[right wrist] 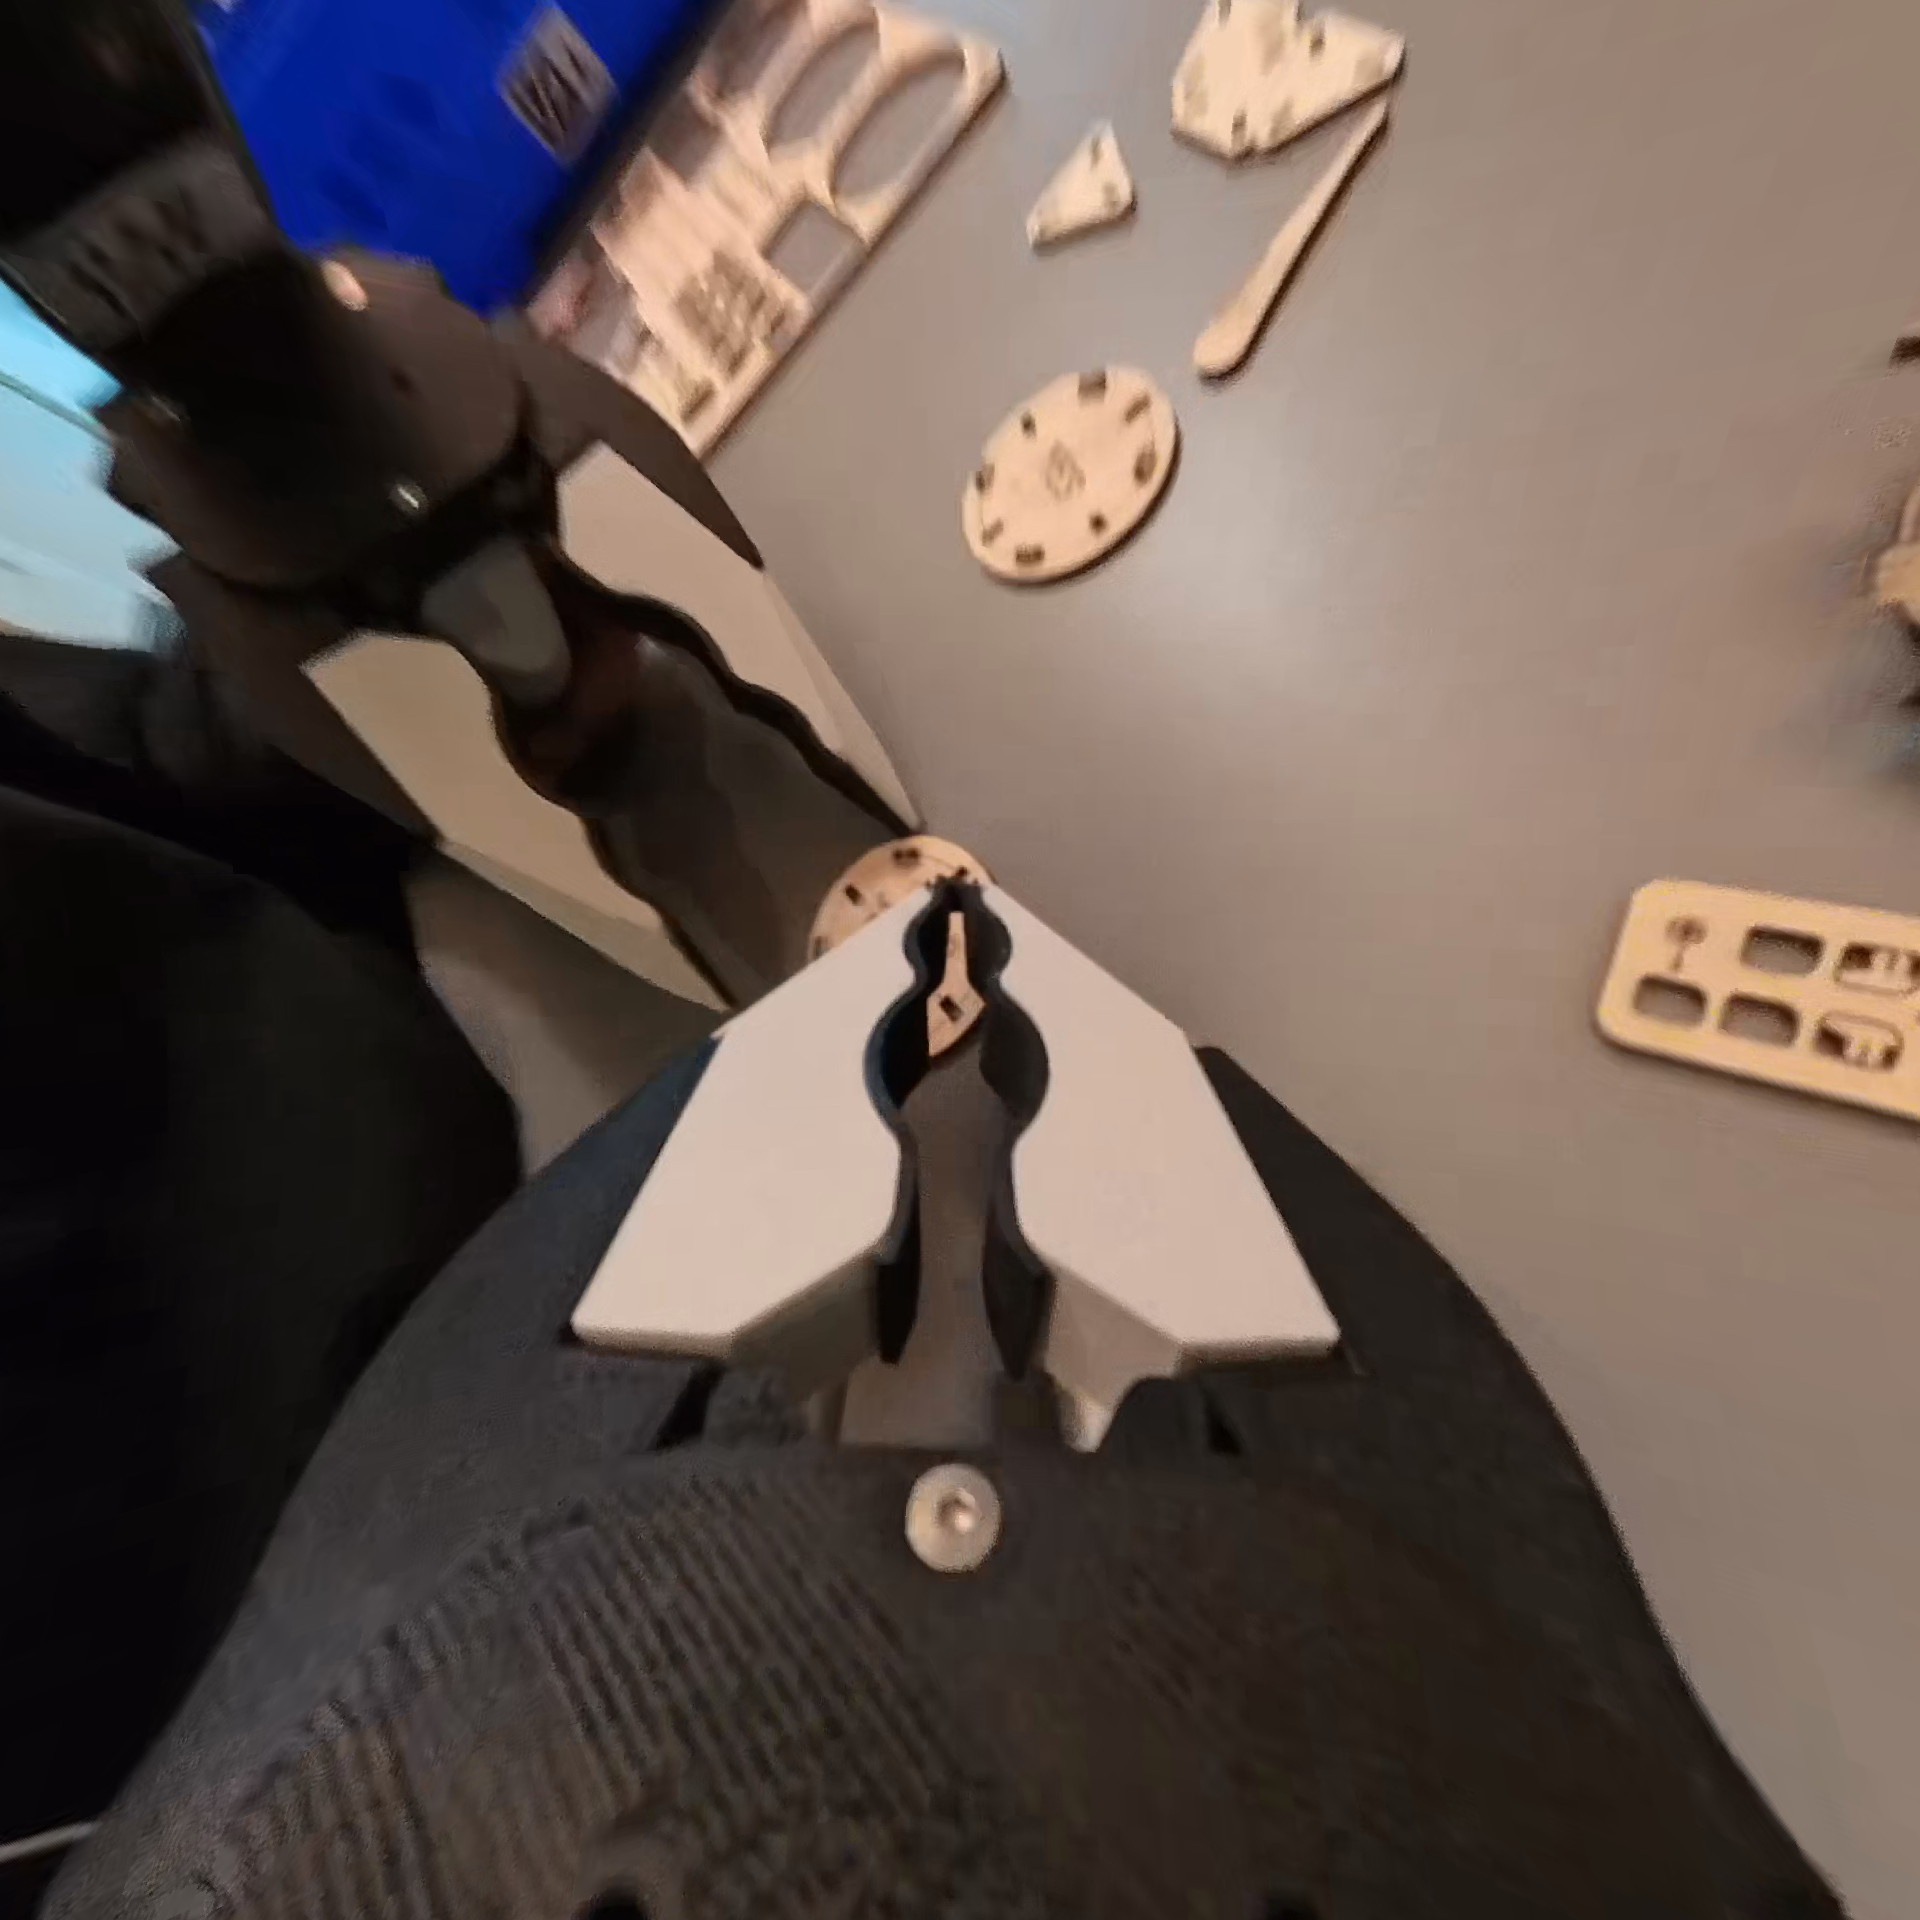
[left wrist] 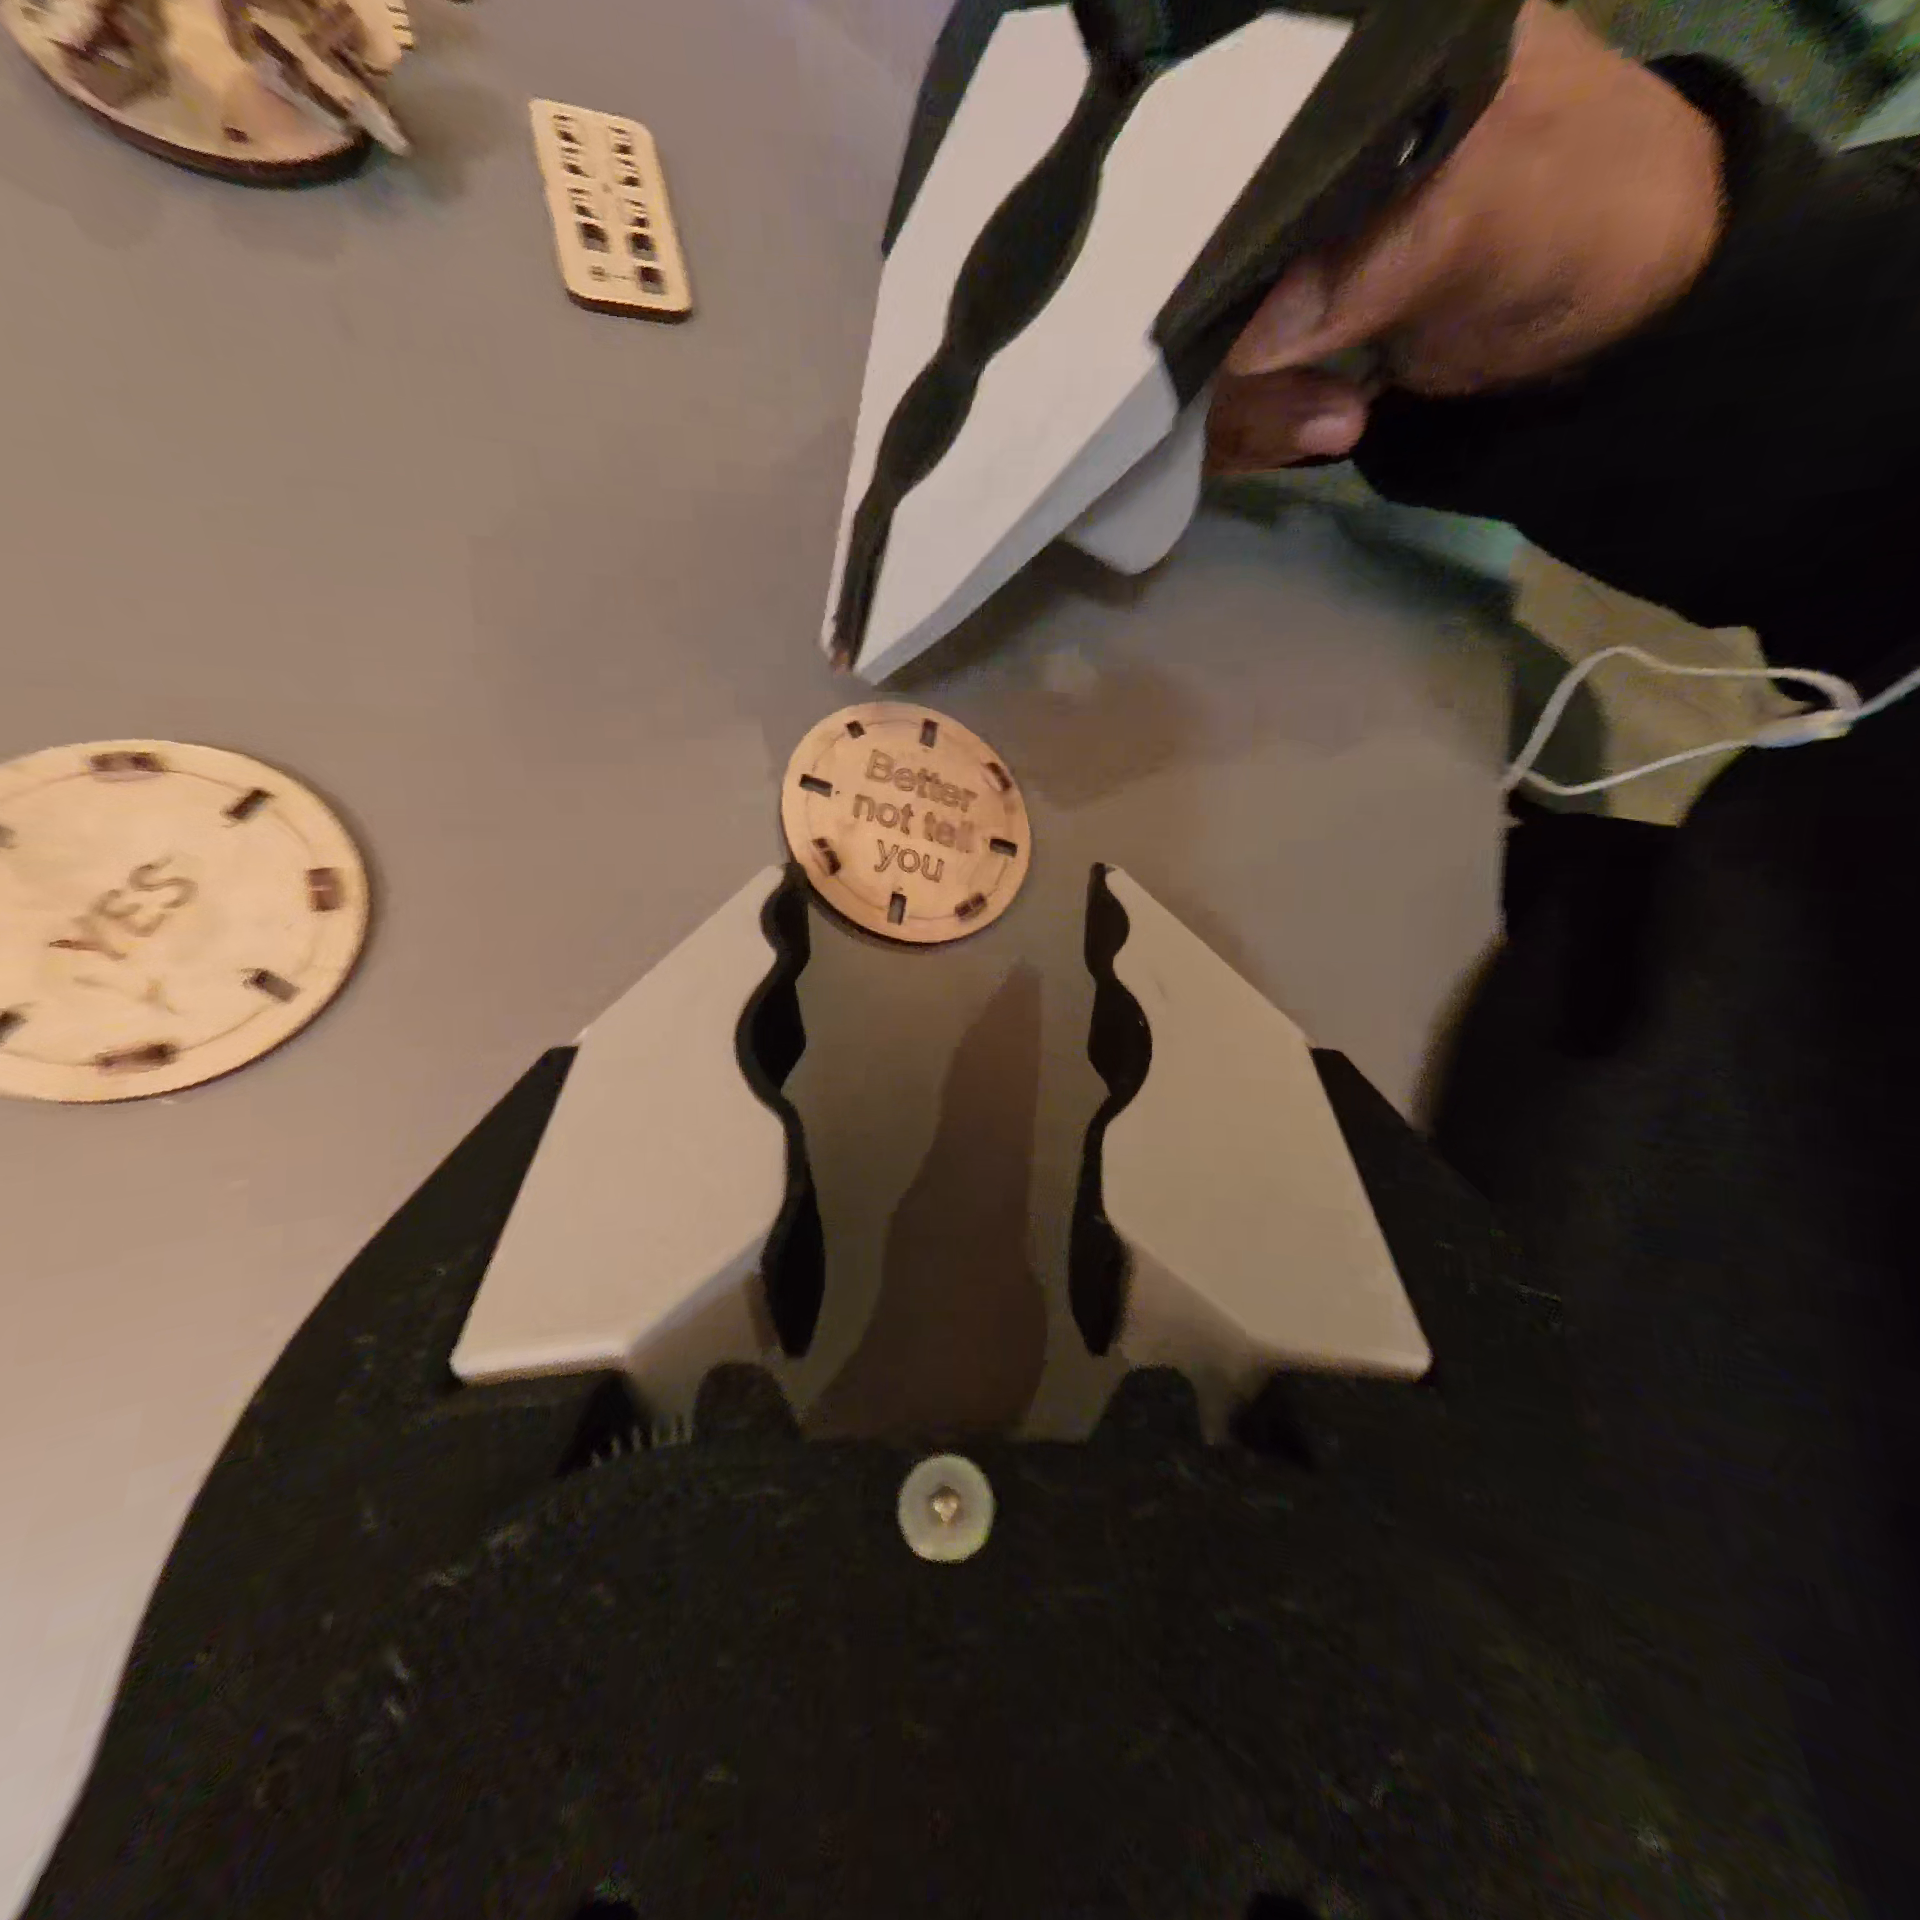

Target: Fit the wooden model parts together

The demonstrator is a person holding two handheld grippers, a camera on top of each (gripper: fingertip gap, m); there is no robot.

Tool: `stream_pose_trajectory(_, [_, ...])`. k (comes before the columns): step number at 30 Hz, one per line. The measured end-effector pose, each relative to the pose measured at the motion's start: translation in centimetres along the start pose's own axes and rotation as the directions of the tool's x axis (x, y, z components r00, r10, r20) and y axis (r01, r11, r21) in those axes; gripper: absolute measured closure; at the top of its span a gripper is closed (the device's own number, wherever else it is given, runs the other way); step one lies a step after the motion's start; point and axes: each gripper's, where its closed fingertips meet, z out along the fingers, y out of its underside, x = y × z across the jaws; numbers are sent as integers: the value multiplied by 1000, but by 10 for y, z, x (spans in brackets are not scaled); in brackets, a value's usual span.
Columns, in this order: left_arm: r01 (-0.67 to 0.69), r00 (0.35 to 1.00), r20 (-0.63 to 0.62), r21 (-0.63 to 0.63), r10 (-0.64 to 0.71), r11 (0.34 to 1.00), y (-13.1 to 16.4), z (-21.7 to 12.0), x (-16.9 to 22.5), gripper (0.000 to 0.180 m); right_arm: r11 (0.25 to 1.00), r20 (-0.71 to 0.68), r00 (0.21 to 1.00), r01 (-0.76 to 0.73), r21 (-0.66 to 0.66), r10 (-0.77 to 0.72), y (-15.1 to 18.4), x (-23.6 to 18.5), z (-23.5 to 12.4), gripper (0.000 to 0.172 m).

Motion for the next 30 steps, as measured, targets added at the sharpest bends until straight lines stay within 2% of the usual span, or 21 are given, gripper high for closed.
stream_pose_trajectory(2, [12,998,-69,9,-11,1000,0,2,15,127,992,-100,992,61,-111,-72,12,2,-1,171])
stream_pose_trajectory(4, [-11,999,-40,25,12,1000,-1,2,16,123,971,-162,975,115,-209,-150,18,1,-5,171])
stream_pose_trajectory(7, [-31,999,-4,71,32,997,-8,-3,12,132,941,-194,958,144,-306,-210,20,-3,-10,172])
stream_pose_trajectory(9, [19,999,-38,98,-16,995,-13,-4,15,151,920,-193,951,162,-357,-243,20,-5,-8,171])
stream_pose_trajectory(10, [34,999,-45,108,-29,994,-16,-3,18,171,903,-193,943,180,-389,-272,20,-5,-7,171])
stream_pose_trajectory(11, [7,1000,-1,117,-6,993,-17,-2,17,180,880,-194,930,207,-428,-312,20,-4,-7,171])
stream_pose_trajectory(14, [-167,951,274,67,142,984,-18,1,1,180,792,-202,876,270,-547,-438,22,7,-12,171])
stream_pose_trajectory(16, [-220,913,354,3,204,976,-16,6,-4,180,760,-181,870,280,-586,-459,25,9,-13,171])
stream_pose_trajectory(22, [-225,919,310,-92,243,970,-5,18,0,180,750,-157,891,251,-611,-426,24,3,-8,171])
stream_pose_trajectory(30, [-286,895,329,-97,302,953,-3,18,1,180,703,-200,881,186,-686,-428,26,1,-5,171])
